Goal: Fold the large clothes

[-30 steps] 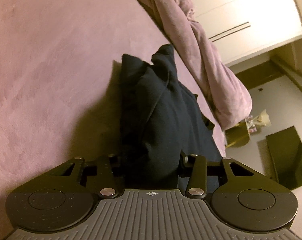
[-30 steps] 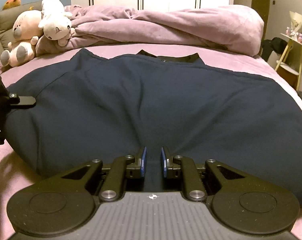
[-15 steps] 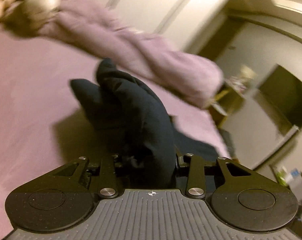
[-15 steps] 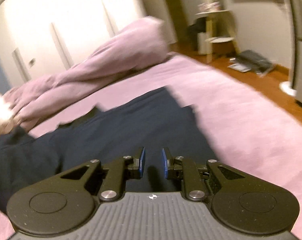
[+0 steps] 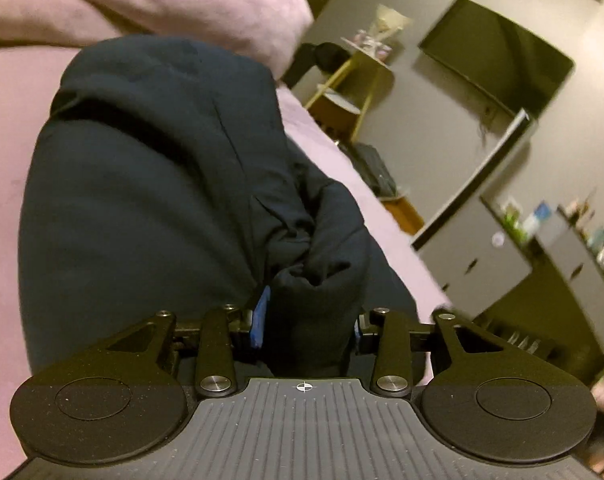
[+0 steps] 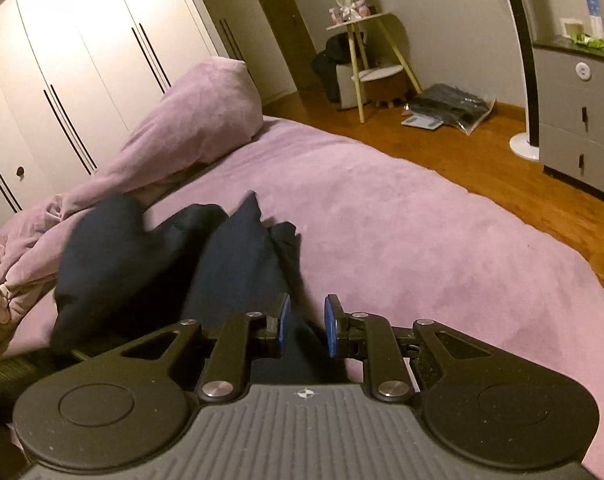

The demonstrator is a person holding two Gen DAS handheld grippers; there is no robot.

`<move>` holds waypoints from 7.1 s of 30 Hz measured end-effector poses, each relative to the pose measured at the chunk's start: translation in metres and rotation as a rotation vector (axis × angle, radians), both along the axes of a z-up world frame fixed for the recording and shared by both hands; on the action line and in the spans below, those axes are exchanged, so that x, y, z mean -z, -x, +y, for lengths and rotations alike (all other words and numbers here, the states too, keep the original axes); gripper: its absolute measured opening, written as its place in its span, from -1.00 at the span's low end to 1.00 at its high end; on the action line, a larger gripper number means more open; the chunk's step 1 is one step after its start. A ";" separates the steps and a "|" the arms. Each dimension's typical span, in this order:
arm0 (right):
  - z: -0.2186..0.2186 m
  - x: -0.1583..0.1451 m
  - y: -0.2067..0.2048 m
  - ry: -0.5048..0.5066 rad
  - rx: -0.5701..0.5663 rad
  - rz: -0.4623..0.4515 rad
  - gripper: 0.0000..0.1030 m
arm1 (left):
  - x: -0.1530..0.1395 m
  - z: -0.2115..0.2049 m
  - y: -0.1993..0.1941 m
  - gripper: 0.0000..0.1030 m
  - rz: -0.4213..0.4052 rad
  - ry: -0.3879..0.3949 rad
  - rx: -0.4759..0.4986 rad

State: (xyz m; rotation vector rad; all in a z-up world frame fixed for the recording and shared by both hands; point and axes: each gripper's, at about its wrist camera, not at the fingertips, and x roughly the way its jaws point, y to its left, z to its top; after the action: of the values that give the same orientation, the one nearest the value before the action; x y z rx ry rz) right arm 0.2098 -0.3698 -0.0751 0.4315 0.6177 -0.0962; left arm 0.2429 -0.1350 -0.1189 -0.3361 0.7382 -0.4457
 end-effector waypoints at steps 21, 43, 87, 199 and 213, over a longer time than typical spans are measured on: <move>0.102 -0.031 -0.047 0.173 -0.334 -0.021 -0.64 | -0.032 0.134 0.060 0.41 0.159 0.235 -0.336; 0.046 -0.011 -0.086 -0.371 -0.459 0.037 0.45 | -0.001 0.142 0.018 0.42 0.245 0.118 -0.460; 0.078 -0.018 -0.122 0.017 -0.533 0.064 -0.48 | -0.010 0.109 -0.002 0.49 0.236 0.162 -0.384; -0.065 0.091 -0.179 -0.669 -0.409 0.256 0.43 | 0.056 0.112 -0.108 0.81 0.382 0.381 -0.280; -0.027 0.054 -0.166 -0.612 -0.492 0.216 -0.11 | -0.008 0.136 -0.086 0.29 0.196 0.325 -0.273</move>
State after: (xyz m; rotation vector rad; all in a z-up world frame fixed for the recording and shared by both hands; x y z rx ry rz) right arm 0.3759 -0.3966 -0.1291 0.8523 0.9519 0.5350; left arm 0.3294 0.0014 -0.1108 -0.7843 0.7969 -0.2741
